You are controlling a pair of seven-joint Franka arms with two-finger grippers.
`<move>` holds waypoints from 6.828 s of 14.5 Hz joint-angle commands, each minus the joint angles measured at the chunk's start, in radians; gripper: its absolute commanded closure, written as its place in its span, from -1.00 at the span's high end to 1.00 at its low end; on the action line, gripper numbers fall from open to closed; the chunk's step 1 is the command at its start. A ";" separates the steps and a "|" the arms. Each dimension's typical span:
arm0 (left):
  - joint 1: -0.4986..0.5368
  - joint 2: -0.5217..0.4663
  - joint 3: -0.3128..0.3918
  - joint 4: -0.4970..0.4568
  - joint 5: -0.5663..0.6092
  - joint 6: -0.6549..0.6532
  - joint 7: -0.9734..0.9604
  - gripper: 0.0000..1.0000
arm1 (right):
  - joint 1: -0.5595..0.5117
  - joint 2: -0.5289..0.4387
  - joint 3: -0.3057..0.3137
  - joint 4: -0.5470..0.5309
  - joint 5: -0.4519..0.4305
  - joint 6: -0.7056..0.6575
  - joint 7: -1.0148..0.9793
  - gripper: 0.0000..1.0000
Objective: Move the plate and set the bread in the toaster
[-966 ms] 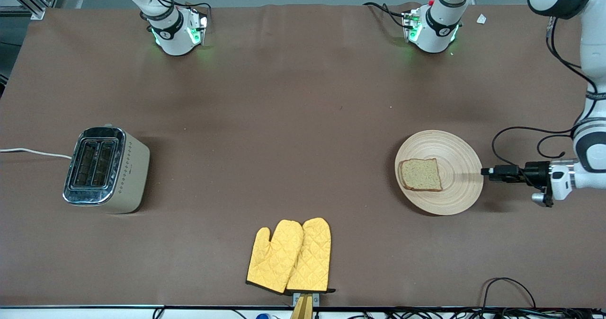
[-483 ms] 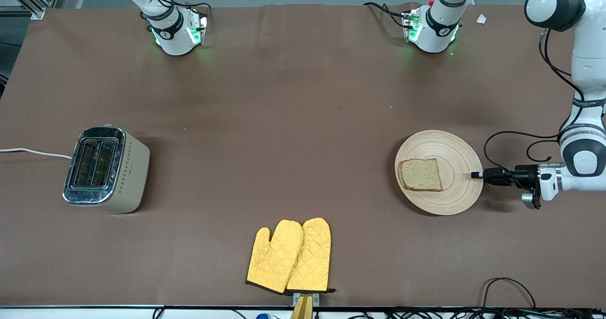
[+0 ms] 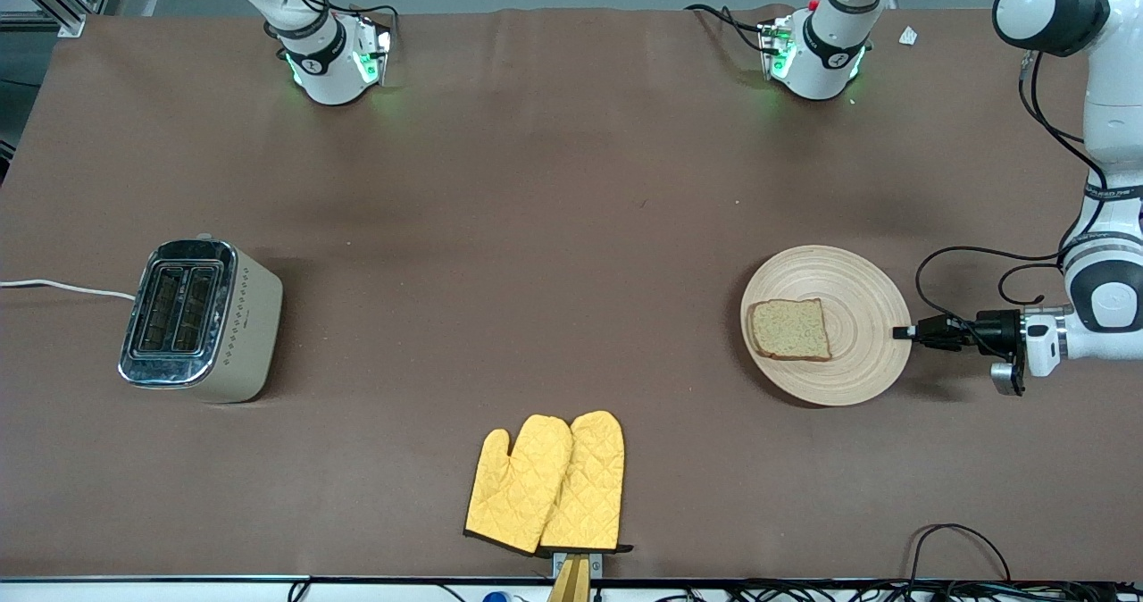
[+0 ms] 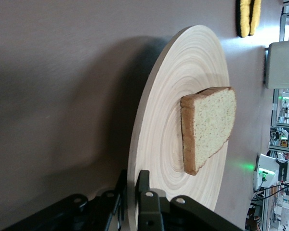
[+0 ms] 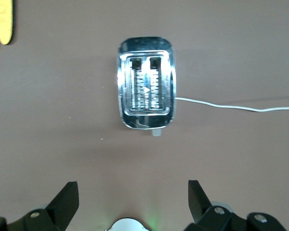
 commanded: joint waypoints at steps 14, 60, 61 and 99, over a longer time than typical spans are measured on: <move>-0.768 0.110 -0.250 0.036 -0.668 0.738 -0.281 -1.00 | 0.369 0.162 -0.005 -0.433 0.098 0.609 0.405 1.00; -0.294 -0.713 -0.165 0.172 0.683 -0.271 -1.009 1.00 | 0.526 0.401 -0.016 -0.393 -0.147 0.556 0.410 -0.99; -0.297 -0.769 -0.153 0.083 0.674 -0.210 -1.011 1.00 | 0.521 0.386 -0.017 -0.350 -0.176 0.476 0.415 -0.99; -0.461 -0.914 0.043 -0.154 0.634 -0.058 -1.029 1.00 | 0.481 0.464 -0.052 -0.285 -0.801 0.363 0.766 1.00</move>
